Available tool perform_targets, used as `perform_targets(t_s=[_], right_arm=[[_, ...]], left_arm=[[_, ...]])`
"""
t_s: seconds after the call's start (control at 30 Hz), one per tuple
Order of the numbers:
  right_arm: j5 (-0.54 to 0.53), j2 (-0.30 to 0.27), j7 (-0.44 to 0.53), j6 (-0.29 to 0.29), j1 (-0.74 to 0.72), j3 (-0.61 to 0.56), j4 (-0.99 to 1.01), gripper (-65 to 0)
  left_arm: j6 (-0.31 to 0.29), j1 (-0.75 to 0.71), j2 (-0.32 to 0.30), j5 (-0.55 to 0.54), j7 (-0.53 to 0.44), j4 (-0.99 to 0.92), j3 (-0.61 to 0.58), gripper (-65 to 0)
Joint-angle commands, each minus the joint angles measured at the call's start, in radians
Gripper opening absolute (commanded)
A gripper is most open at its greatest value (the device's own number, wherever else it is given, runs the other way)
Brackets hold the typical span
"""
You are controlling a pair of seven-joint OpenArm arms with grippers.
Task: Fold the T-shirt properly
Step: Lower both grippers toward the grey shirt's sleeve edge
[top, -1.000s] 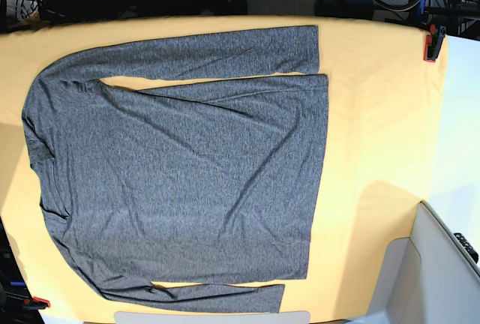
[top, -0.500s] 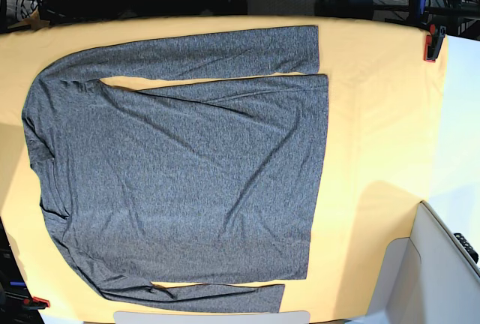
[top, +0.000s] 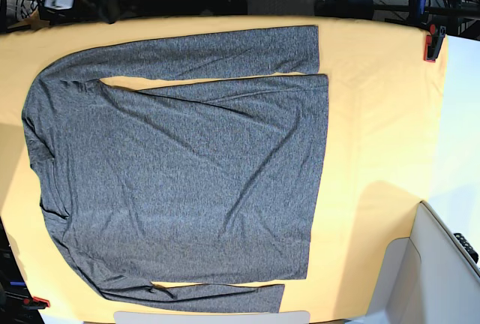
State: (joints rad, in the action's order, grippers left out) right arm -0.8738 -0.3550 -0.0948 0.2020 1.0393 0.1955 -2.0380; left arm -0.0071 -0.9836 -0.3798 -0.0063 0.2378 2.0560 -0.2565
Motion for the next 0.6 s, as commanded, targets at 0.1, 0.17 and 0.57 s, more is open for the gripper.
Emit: perform_targets(t_s=[0.1,0.17,0.57], right_arm=[[-0.212,0.0,-0.155,0.1,-0.041,0.178,-0.01,-64.8],[-0.341,0.001,-0.285,0.17,-0.086,0.284,-0.002,-64.8],[-0.54,0.144,-0.972,0.225,-0.431,0.761,0.279,-53.5]], left_arm=[[0.003,0.005,0.0,0.002,-0.022,0.018,0.006,-51.6],[0.003,0.013,0.002,0.002,-0.022,0.018,0.007,-51.5],[0.003,0.151,0.034,-0.156,0.085,0.022,0.024,-46.3]])
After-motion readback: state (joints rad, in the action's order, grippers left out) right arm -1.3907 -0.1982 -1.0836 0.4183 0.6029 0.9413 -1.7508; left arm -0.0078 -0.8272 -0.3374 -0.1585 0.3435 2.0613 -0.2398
